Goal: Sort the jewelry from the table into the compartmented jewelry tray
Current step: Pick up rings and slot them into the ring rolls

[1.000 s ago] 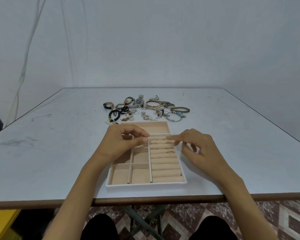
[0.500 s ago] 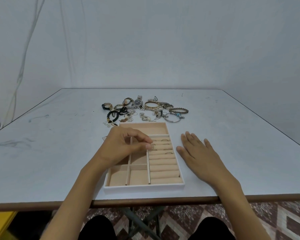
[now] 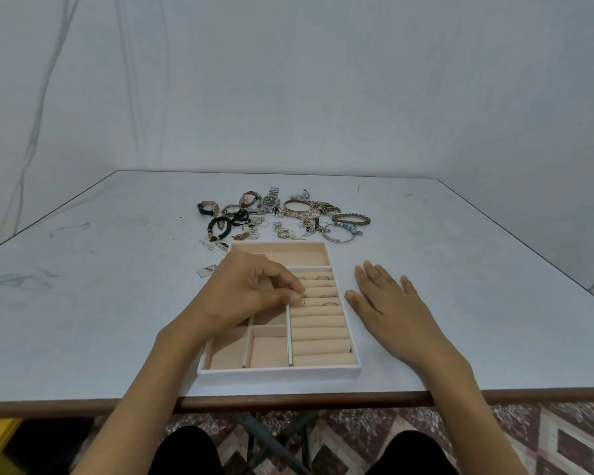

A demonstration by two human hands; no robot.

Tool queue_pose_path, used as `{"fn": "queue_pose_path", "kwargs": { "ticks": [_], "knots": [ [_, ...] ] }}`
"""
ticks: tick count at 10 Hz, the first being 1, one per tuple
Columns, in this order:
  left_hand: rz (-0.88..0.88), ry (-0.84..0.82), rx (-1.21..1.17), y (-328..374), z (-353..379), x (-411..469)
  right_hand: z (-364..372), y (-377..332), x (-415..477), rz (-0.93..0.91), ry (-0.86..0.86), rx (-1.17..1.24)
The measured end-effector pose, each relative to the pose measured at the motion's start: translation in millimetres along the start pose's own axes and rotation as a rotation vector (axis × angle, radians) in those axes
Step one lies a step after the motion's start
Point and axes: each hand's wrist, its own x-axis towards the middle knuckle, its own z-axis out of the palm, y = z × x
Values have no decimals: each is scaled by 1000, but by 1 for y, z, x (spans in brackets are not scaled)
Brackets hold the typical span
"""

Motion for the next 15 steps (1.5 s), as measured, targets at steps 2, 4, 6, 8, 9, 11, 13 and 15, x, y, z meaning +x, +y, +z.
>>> {"fn": "queue_pose_path", "kwargs": {
  "ticks": [2, 4, 6, 8, 9, 11, 13, 15],
  "knots": [
    [56, -15, 144, -1, 1, 1, 0, 0, 0, -4, 6, -4],
    [131, -6, 382, 10, 1, 1, 1, -1, 1, -4, 12, 2],
    [173, -51, 512, 16, 1, 3, 1, 0, 1, -5, 15, 9],
    [201, 21, 514, 7, -1, -15, 1, 1, 0, -7, 21, 23],
    [202, 48, 559, 6, 2, -30, 1, 1, 0, -9, 20, 26],
    [203, 41, 649, 9, 6, -38, 1, 1, 0, -9, 16, 23],
    [213, 69, 669, 14, 11, -35, 1, 1, 0, -8, 18, 30],
    [187, 56, 689, 12, 12, -35, 1, 1, 0, -11, 22, 30]
  ]
}}
